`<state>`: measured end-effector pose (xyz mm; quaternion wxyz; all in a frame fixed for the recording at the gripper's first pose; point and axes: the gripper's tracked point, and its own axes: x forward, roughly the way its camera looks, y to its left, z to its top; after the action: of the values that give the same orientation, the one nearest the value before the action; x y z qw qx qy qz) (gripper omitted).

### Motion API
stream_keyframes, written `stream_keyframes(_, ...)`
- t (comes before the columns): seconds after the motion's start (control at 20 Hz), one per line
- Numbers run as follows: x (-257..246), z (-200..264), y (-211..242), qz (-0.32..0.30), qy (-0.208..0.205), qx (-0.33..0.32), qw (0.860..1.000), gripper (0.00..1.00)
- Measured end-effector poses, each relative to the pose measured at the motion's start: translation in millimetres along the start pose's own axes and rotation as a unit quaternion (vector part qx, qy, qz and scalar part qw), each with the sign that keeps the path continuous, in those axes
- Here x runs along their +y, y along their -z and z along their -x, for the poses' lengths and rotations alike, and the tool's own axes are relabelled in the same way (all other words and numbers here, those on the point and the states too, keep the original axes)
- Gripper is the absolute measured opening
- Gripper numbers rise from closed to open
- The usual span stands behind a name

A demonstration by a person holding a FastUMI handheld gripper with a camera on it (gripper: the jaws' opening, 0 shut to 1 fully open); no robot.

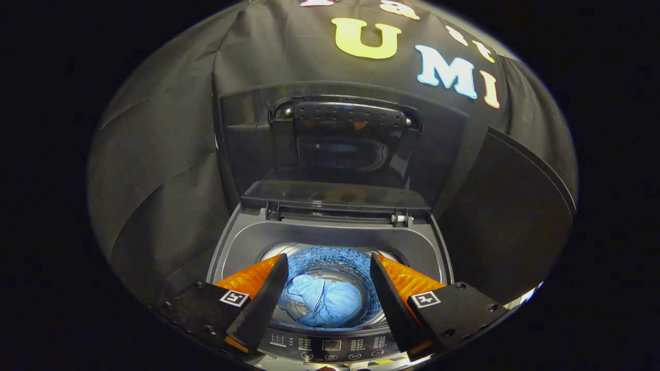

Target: Put the clothes into the washing machine and then close the washing machine lid.

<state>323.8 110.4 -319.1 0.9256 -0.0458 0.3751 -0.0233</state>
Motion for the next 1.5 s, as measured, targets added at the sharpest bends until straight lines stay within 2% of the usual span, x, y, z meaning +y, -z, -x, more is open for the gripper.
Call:
stream_keyframes(0.35, -17.2, 33.8, -80.9, 0.002, 0.039, -0.117, 0.992, 0.98)
stream_keyframes(0.6, -28.7, 32.4, -130.5, 0.001, 0.059, -0.172, 0.983, 0.98)
stream_keyframes(0.95, -41.0, 10.6, -190.8, 0.0, 0.067, -0.205, 0.976, 0.98)
stream_keyframes(1.3, -47.3, -32.9, -225.5, -0.009, 0.061, -0.205, 0.977, 0.98)
stream_keyframes(1.5, -35.6, -59.6, -236.8, 0.009, 0.034, -0.203, 0.979, 0.98)
